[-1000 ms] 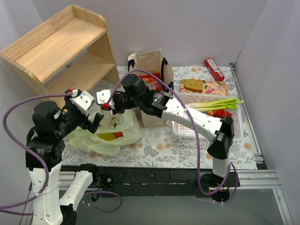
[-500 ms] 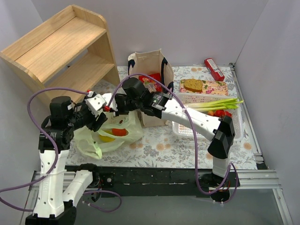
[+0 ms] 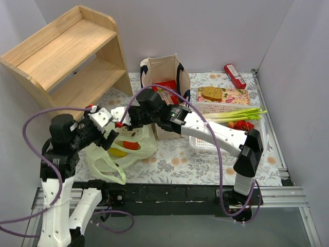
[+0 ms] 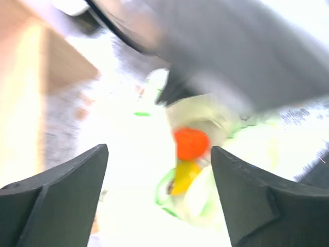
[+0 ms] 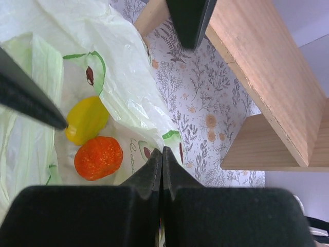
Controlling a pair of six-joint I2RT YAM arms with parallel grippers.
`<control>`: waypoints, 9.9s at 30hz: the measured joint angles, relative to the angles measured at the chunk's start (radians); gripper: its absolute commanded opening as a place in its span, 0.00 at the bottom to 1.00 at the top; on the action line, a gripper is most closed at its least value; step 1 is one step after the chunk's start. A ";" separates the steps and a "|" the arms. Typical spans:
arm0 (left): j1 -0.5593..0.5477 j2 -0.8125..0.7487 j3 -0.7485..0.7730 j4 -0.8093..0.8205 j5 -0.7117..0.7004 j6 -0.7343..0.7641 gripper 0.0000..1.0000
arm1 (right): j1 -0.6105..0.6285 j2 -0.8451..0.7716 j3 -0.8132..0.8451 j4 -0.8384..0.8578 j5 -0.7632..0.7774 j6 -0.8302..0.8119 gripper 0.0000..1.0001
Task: Untie the knot of the grocery bags and take out the mixed food
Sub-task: Pick up the fake fruit from the takeout bag.
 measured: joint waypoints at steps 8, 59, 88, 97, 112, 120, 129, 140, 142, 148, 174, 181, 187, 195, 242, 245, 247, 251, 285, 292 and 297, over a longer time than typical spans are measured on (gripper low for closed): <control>0.000 -0.180 -0.086 0.121 -0.078 -0.055 0.87 | -0.007 -0.064 -0.034 0.007 -0.042 0.018 0.01; 0.086 0.076 -0.010 0.185 -0.049 -0.319 0.00 | 0.140 -0.211 -0.422 0.584 -0.074 0.289 0.28; 0.087 -0.043 -0.227 0.068 0.016 -0.154 0.00 | 0.076 -0.266 -0.620 0.498 -0.139 0.187 0.24; 0.087 0.043 -0.156 0.130 0.031 -0.222 0.00 | 0.088 0.033 -0.546 0.621 -0.039 0.282 0.27; 0.087 0.058 -0.258 0.251 0.013 -0.171 0.00 | 0.089 -0.129 -0.681 0.605 -0.311 0.449 0.37; 0.087 0.042 -0.256 0.274 0.036 -0.152 0.00 | 0.029 -0.197 -0.726 0.604 -0.192 0.396 0.32; 0.087 0.087 -0.241 0.282 0.095 -0.255 0.00 | 0.026 -0.197 -0.727 0.630 -0.135 0.455 0.17; 0.087 0.098 -0.241 0.309 0.116 -0.396 0.00 | 0.049 -0.130 -0.582 0.696 -0.027 0.423 0.01; 0.087 0.101 -0.241 0.310 0.116 -0.408 0.00 | 0.056 -0.090 -0.544 0.699 0.000 0.417 0.01; 0.087 0.120 -0.238 0.307 0.113 -0.425 0.00 | 0.064 -0.003 -0.516 0.701 0.210 0.394 0.01; 0.087 0.083 -0.276 0.206 -0.040 -0.293 0.00 | -0.058 0.258 -0.307 0.751 0.011 0.735 0.53; 0.087 0.061 -0.261 0.209 -0.106 -0.367 0.00 | -0.057 0.466 -0.141 0.771 -0.014 0.887 0.74; 0.087 0.076 -0.256 0.223 -0.072 -0.424 0.00 | -0.048 0.609 -0.059 0.801 -0.029 0.945 0.70; 0.087 0.074 -0.262 0.232 -0.060 -0.456 0.00 | -0.036 0.655 -0.006 0.857 -0.048 0.961 0.15; 0.087 -0.112 -0.294 0.015 -0.013 -0.089 0.12 | -0.001 -0.005 -0.624 0.761 -0.039 0.270 0.48; 0.087 -0.108 -0.284 0.016 -0.005 -0.101 0.00 | 0.011 0.034 -0.623 0.771 -0.023 0.154 0.48; 0.087 -0.108 -0.283 0.015 0.004 -0.105 0.00 | 0.011 0.063 -0.623 0.772 -0.013 0.077 0.49; 0.087 -0.108 -0.281 0.011 0.016 -0.099 0.00 | 0.010 0.124 -0.616 0.802 0.014 -0.042 0.52; 0.093 -0.004 -0.244 -0.021 0.117 0.014 0.00 | -0.060 0.472 -0.266 0.843 -0.023 -0.198 0.01; 0.093 -0.036 -0.247 0.044 0.061 -0.038 0.00 | -0.066 0.147 -0.600 0.821 -0.067 -0.151 0.01; 0.093 -0.072 -0.274 0.077 0.039 -0.051 0.00 | -0.066 -0.099 -0.722 0.797 -0.117 -0.058 0.01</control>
